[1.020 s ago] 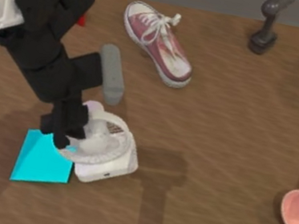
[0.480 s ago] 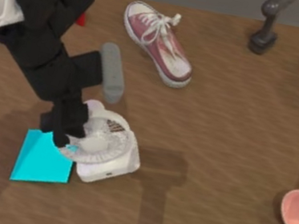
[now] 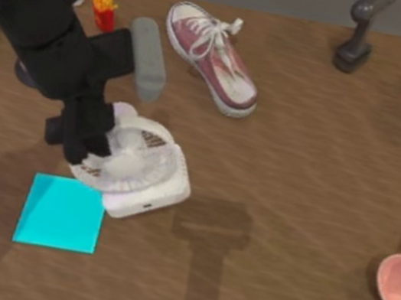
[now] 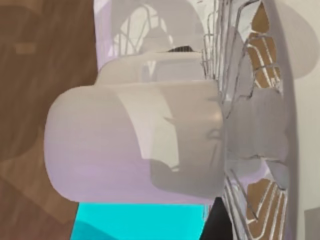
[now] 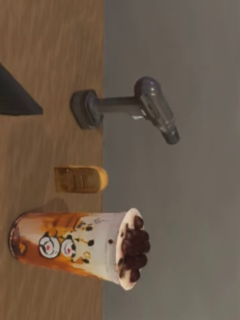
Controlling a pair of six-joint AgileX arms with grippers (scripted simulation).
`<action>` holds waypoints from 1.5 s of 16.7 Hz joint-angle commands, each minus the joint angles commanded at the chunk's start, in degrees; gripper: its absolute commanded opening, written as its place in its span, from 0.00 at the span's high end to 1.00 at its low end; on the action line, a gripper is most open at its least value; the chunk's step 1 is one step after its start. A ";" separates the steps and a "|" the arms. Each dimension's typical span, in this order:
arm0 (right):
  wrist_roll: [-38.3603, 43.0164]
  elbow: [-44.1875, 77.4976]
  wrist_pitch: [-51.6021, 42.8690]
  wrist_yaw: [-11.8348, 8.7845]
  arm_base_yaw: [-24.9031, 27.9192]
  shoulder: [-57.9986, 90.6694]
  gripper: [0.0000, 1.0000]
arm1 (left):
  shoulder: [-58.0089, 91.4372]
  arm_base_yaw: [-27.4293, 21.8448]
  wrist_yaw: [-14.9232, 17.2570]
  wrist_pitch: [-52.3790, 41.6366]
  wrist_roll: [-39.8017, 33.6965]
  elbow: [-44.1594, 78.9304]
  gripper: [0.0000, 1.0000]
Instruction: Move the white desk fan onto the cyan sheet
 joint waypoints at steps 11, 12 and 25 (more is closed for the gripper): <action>0.00 0.00 0.00 0.00 0.00 0.00 0.00 | -0.25 0.76 -11.23 -7.50 12.22 0.56 1.00; 0.00 0.00 0.00 0.00 0.00 0.00 0.00 | -0.46 0.94 -13.18 -8.69 14.26 0.65 1.00; 0.00 0.00 0.00 0.00 0.00 0.00 0.00 | -0.27 1.42 -17.01 -4.62 18.37 -4.90 1.00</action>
